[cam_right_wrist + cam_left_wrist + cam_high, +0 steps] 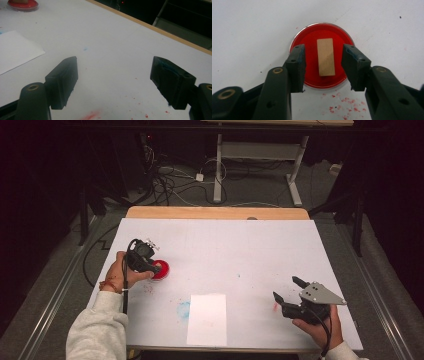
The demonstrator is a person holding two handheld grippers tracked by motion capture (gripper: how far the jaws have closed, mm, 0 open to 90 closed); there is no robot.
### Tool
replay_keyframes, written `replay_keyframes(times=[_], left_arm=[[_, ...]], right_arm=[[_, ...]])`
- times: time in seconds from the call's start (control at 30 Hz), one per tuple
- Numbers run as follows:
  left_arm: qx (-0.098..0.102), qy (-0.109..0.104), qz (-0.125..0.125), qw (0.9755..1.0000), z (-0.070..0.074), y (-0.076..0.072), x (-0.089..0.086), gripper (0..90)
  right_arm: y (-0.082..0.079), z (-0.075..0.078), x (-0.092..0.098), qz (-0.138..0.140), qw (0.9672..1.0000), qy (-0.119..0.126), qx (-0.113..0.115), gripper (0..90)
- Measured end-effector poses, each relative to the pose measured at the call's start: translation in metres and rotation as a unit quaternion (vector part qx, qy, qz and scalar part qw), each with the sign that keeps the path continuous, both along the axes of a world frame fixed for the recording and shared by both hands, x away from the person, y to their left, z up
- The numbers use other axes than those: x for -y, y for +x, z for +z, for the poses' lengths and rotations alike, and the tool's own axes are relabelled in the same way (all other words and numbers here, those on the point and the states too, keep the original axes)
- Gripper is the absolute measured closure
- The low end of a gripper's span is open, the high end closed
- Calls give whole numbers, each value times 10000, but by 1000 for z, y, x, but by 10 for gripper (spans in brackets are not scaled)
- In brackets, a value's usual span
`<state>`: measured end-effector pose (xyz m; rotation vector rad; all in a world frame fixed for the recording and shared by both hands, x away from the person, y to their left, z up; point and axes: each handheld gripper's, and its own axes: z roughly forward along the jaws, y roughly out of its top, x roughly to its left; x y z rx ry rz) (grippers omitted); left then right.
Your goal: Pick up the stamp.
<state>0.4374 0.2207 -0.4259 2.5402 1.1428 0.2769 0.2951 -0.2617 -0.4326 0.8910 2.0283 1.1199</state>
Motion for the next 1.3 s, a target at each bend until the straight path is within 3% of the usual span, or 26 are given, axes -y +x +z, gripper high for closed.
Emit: replay_keyframes(times=[0.1, 0.37, 0.47, 0.8, 1.1, 1.2, 1.3], left_arm=[[-60, 17, -29, 10000, -3, 2, 0, 620], [-106, -61, 26, 9999, -9, 5, -3, 708], [-27, -67, 9, 10000, -10, 4, -3, 734], [-29, -227, -25, 9997, -5, 0, -5, 735], [236, -483, 67, 9985, 7, -7, -9, 733], [291, -454, 11, 9985, 13, -10, -8, 734], [369, -288, -141, 9988, 20, -14, -5, 735]], right_arm=[[0, 0, 0, 12, 10000, -29, 18, 230], [1, 1, 3, -82, 9999, 113, -1, 235], [1, 1, 4, -114, 9999, 100, 36, 235], [1, 1, 4, -104, 9999, 102, 25, 235], [2, 0, 4, -79, 10000, 54, -7, 234], [2, 0, 3, -66, 10000, 55, -11, 233], [2, -1, 3, -65, 10000, 49, -23, 233]])
